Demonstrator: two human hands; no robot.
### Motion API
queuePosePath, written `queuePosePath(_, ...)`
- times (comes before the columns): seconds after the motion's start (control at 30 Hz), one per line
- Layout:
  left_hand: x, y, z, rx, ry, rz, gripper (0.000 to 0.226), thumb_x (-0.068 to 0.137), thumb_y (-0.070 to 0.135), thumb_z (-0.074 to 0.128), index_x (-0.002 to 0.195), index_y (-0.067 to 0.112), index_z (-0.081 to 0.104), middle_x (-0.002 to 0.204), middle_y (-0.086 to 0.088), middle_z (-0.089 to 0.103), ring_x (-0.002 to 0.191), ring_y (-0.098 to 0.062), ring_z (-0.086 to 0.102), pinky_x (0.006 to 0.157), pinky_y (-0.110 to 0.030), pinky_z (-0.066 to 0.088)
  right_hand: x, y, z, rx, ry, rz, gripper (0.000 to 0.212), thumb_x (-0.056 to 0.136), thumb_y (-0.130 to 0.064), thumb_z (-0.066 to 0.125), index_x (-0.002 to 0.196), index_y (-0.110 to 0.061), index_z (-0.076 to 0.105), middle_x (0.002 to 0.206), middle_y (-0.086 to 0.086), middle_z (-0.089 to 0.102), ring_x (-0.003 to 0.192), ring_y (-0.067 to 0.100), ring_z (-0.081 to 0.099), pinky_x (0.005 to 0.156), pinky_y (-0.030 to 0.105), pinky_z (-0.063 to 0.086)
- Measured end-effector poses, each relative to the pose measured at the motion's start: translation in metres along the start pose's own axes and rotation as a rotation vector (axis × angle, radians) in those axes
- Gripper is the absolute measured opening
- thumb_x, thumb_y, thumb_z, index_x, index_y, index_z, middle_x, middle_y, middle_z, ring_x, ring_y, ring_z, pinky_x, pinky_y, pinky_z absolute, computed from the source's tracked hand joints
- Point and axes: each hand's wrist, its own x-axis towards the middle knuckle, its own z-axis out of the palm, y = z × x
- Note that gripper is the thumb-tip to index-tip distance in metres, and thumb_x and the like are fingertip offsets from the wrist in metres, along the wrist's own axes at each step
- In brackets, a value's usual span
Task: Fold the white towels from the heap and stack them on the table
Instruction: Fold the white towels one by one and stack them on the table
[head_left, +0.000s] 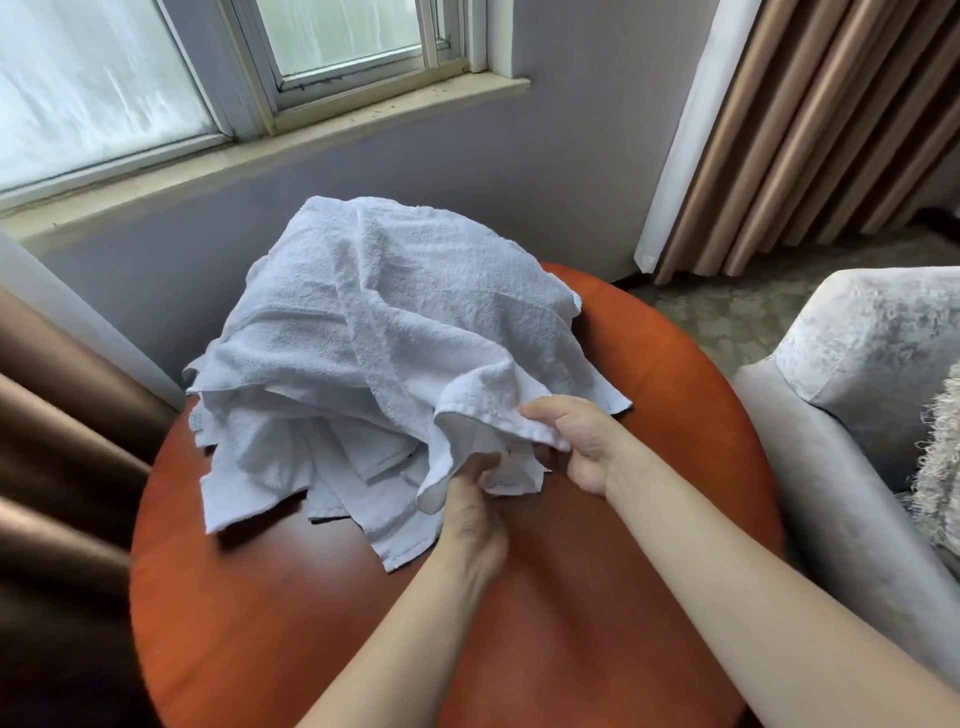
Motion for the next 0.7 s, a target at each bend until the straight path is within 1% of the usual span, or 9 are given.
queuePosePath(0.07,-0.002,0.001,0.002,0.009,0.009,-0.018,0.019,0.076,0.008,0.051,0.086,0.005,0.067,0.075,-0.01,0.068,0.064,-0.02,0.064,0.059,-0.026,0.051,0.001,-0.001,-0.003,0.001,0.031,0.008,0.018,0.087,-0.007,0.058,0.104,-0.006,0.063,0.095,0.011,0.074,0.081,0.025,0.073,0.039,0.018,0.04)
queuePosePath(0.1,0.0,-0.001,0.002,0.056,0.026,-0.021,0.021,0.08,0.004,0.046,0.082,0.004,0.067,0.07,-0.008,0.068,0.061,-0.018,0.063,0.055,-0.023,0.05,-0.001,-0.003,-0.004,-0.002,0.031,0.009,0.017,0.087,-0.007,0.058,0.103,-0.005,0.062,0.1,0.014,0.073,0.085,0.029,0.072,0.038,0.018,0.038)
queuePosePath(0.17,0.004,-0.006,0.002,0.181,0.09,-0.05,0.025,0.089,0.006,0.044,0.08,0.006,0.068,0.067,-0.007,0.068,0.06,-0.017,0.063,0.056,-0.022,0.05,-0.002,-0.001,-0.006,-0.022,0.06,0.005,0.004,0.088,-0.005,0.058,0.09,-0.009,0.06,0.077,0.006,0.07,0.057,0.016,0.064,0.037,0.017,0.036)
queuePosePath(0.23,0.01,-0.009,0.001,0.375,0.18,-0.073,0.028,0.097,0.029,0.046,0.099,0.011,0.068,0.085,-0.007,0.071,0.08,-0.019,0.065,0.076,-0.031,0.052,0.0,0.001,-0.008,-0.001,0.112,-0.005,0.01,0.088,-0.004,0.057,0.082,-0.011,0.055,0.06,0.0,0.057,0.042,0.006,0.048,0.037,0.016,0.033)
queuePosePath(0.3,0.02,-0.01,-0.009,0.674,0.263,-0.049,0.044,0.099,0.047,0.042,0.127,0.017,0.058,0.119,-0.008,0.065,0.111,-0.023,0.059,0.096,-0.035,0.046,0.003,0.003,-0.012,0.03,0.142,-0.022,0.009,0.087,-0.003,0.057,0.085,-0.011,0.053,0.065,0.002,0.051,0.044,0.008,0.041,0.036,0.016,0.03)
queuePosePath(0.4,0.023,-0.01,-0.021,1.009,0.362,0.067,0.043,0.102,0.032,0.042,0.132,0.003,0.053,0.131,-0.014,0.058,0.121,-0.028,0.054,0.089,-0.027,0.042,0.003,0.003,-0.015,0.077,0.165,-0.034,0.011,0.087,-0.003,0.057,0.092,-0.011,0.052,0.069,0.002,0.049,0.048,0.009,0.04,0.035,0.016,0.03)
queuePosePath(0.47,0.021,-0.011,-0.024,0.921,0.297,0.122,0.035,0.102,0.017,0.041,0.131,0.002,0.053,0.126,-0.017,0.06,0.113,-0.03,0.058,0.08,-0.026,0.046,-0.001,0.003,-0.015,0.081,0.129,-0.038,0.009,0.088,-0.002,0.057,0.087,-0.01,0.053,0.063,0.001,0.05,0.047,0.008,0.041,0.035,0.016,0.033)
queuePosePath(0.6,0.017,-0.014,-0.012,0.14,0.024,0.022,0.038,0.095,-0.008,0.033,0.128,-0.003,0.052,0.119,-0.022,0.062,0.103,-0.029,0.064,0.075,-0.033,0.059,-0.006,0.006,-0.011,0.087,-0.007,-0.008,0.017,0.092,-0.002,0.054,0.077,-0.012,0.053,0.041,-0.006,0.041,0.035,0.004,0.036,0.041,0.015,0.042)
queuePosePath(0.7,0.009,-0.009,0.001,-0.087,-0.051,-0.041,0.041,0.093,-0.011,0.031,0.13,-0.011,0.048,0.108,-0.023,0.063,0.085,-0.027,0.067,0.076,-0.036,0.06,-0.006,0.008,-0.013,0.058,-0.06,-0.021,0.016,0.089,0.0,0.055,0.079,-0.012,0.055,0.051,-0.003,0.042,0.042,0.005,0.033,0.043,0.016,0.044)
